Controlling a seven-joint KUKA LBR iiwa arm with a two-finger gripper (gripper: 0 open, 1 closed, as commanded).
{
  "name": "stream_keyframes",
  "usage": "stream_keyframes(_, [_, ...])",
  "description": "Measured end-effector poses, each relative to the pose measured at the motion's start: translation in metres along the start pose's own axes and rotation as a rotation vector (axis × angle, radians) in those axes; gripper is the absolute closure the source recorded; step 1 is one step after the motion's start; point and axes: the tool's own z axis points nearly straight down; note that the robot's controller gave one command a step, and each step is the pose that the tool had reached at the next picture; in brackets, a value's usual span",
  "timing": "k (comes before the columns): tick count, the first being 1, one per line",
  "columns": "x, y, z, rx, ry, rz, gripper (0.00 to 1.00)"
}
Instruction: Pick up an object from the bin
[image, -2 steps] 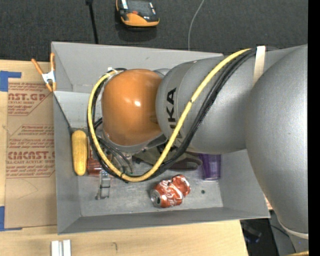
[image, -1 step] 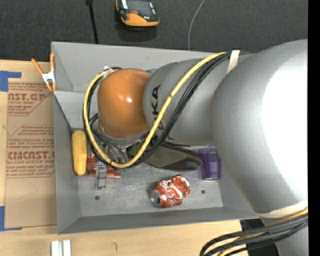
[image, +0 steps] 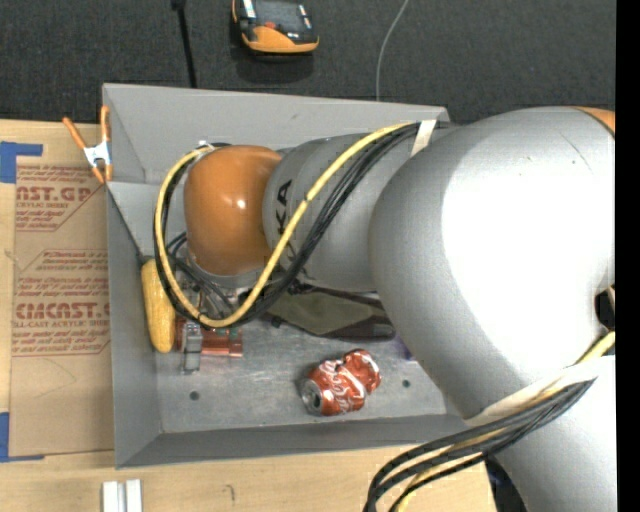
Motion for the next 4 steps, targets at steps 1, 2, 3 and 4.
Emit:
stream_keyframes(1, [0.020, -0.031, 0.011, -0.009, -0.010, -0.060, 0.00])
stream_keyframes(2, [0.012, -0.050, 0.017, 0.000, -0.009, -0.492, 1.00])
stream_keyframes(3, [0.012, -0.050, 0.017, 0.000, -0.009, -0.492, 1.00])
stream_keyframes(4, [0.023, -0.057, -0.033, 0.002, 0.001, -0.508, 1.00])
